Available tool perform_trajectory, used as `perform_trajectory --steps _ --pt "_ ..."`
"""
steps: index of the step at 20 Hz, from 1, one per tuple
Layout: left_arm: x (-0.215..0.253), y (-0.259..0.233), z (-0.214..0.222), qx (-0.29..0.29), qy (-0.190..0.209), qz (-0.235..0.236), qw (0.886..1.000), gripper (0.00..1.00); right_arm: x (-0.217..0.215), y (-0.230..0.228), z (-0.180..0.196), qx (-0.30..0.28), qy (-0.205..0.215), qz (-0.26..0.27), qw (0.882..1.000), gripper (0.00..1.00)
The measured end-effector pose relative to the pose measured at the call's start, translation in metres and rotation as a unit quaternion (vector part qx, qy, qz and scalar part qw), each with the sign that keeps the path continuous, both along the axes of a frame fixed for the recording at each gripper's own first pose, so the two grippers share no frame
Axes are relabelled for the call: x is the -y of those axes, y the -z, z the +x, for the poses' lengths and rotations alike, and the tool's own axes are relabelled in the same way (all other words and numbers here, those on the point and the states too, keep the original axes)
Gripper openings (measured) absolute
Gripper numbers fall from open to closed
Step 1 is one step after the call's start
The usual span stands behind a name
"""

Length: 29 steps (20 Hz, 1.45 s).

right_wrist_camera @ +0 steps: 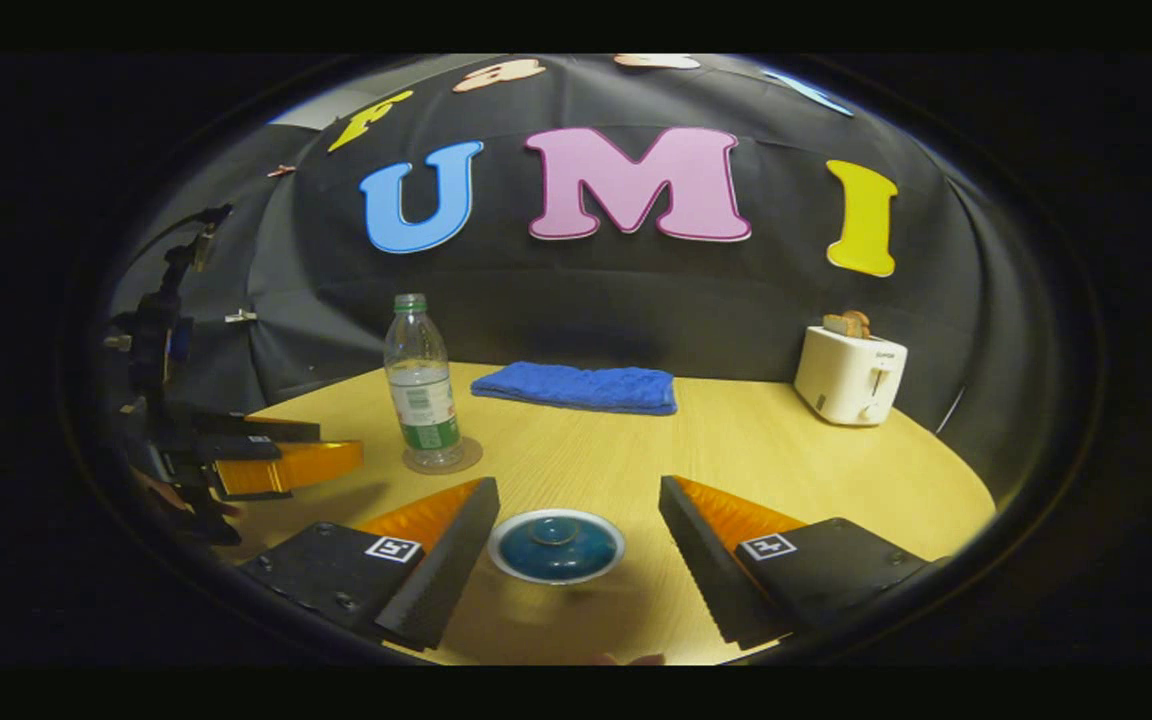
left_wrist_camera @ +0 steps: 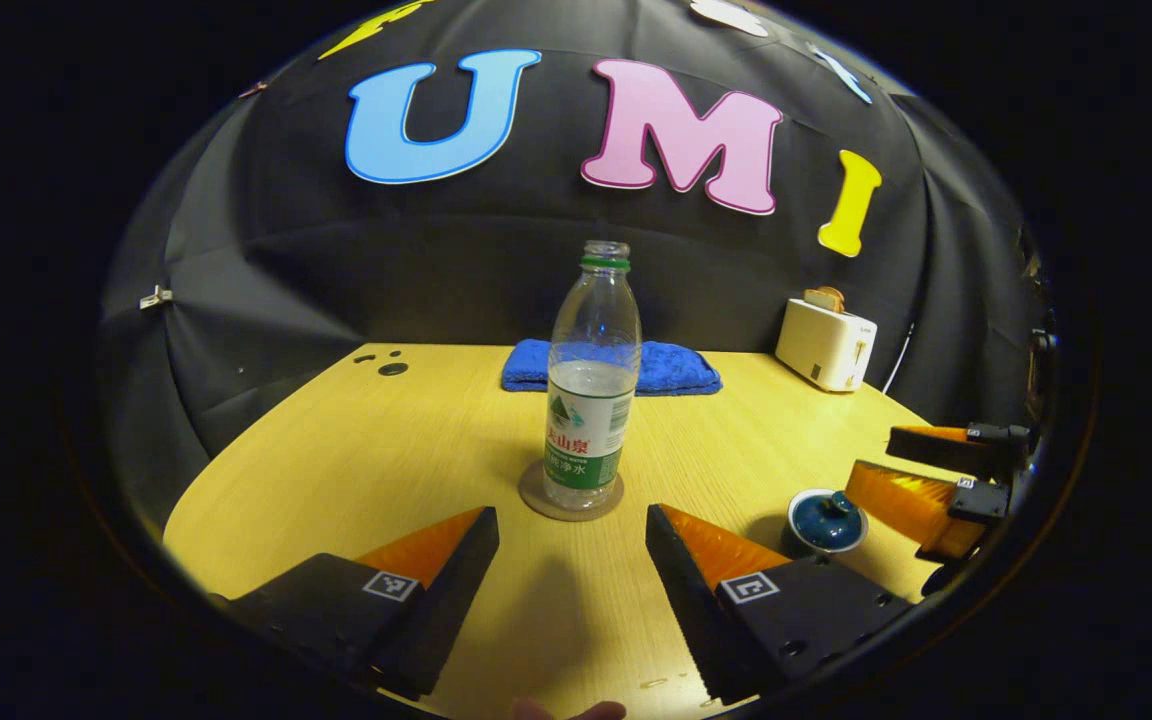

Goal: Open the teacup lid with one hand, grasp the water bottle and pour water into the teacup with the other hand; after pouring, place the water bottle on the coaster and then close the teacup lid.

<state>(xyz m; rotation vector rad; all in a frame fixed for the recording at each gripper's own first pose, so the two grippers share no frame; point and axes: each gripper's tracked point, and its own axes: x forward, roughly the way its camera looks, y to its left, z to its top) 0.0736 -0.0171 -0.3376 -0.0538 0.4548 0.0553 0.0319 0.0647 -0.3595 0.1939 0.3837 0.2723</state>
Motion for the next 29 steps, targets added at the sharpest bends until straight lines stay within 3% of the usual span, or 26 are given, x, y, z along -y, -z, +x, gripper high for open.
perform_trajectory --steps 7,13,19,29 --pt "-0.022 -0.076 -0.034 -0.031 -0.043 0.000 0.999 0.94 0.042 -0.111 -0.001 -0.002 0.042 -0.027 0.999 0.99" --pt "-0.030 -0.174 -0.034 0.021 -0.018 0.000 1.000 0.94 0.068 -0.199 -0.012 0.023 0.077 -0.016 0.997 0.98" --pt "-0.025 -0.212 -0.040 0.061 0.014 0.007 0.998 0.94 0.075 -0.221 -0.035 0.030 0.110 -0.016 0.993 0.98" --pt "-0.019 -0.223 -0.057 0.064 0.011 0.010 0.998 0.94 0.078 -0.246 -0.040 0.054 0.101 -0.013 0.993 0.99"
